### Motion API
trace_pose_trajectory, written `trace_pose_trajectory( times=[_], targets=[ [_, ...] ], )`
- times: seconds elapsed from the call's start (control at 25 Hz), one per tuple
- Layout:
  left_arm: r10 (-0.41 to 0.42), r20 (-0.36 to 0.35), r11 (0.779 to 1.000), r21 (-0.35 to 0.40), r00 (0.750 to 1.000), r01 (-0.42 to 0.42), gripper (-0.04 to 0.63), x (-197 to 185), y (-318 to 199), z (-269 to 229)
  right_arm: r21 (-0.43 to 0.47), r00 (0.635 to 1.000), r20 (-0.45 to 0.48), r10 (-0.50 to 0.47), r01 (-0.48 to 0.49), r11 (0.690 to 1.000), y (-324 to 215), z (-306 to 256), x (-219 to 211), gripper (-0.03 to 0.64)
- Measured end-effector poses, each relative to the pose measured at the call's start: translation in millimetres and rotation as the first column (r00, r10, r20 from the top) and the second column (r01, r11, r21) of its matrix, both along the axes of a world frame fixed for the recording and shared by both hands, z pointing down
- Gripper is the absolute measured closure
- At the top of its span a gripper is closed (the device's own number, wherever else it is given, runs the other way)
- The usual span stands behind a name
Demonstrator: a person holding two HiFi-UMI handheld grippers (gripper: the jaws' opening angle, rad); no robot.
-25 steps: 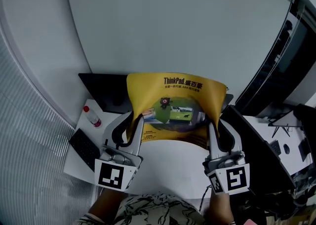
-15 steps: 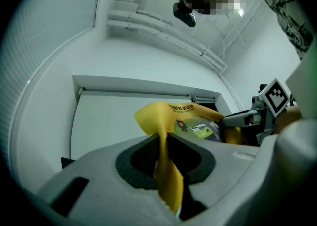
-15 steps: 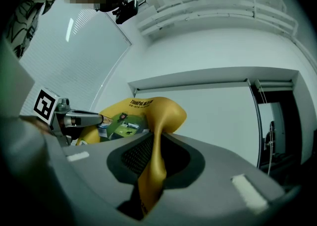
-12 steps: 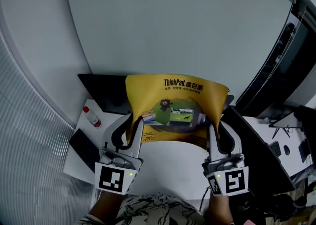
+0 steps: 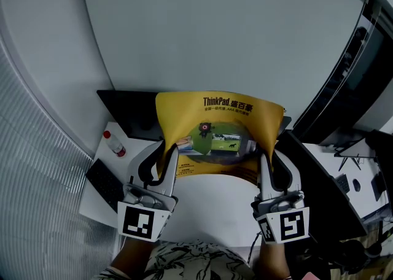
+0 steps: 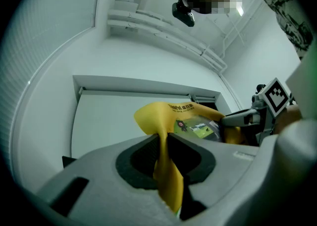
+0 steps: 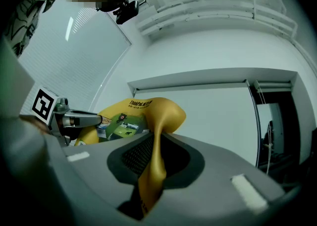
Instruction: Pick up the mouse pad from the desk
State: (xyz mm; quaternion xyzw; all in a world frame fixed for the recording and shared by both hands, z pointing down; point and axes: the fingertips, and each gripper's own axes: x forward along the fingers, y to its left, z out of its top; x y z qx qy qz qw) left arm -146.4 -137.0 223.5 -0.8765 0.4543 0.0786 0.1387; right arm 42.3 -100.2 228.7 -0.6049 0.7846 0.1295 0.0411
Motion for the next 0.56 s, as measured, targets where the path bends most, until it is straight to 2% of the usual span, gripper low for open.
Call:
trace_pose_trajectory(
  times=[0.56],
  targets=[
    [0.009, -0.002, 1.000, 0.000, 1.000, -0.009, 0.523, -0.7, 1.3, 0.3, 0.012, 1.000, -0.005, 0.013, -0.013, 1.000, 2.8, -3.5, -1.5, 0.558]
  ],
)
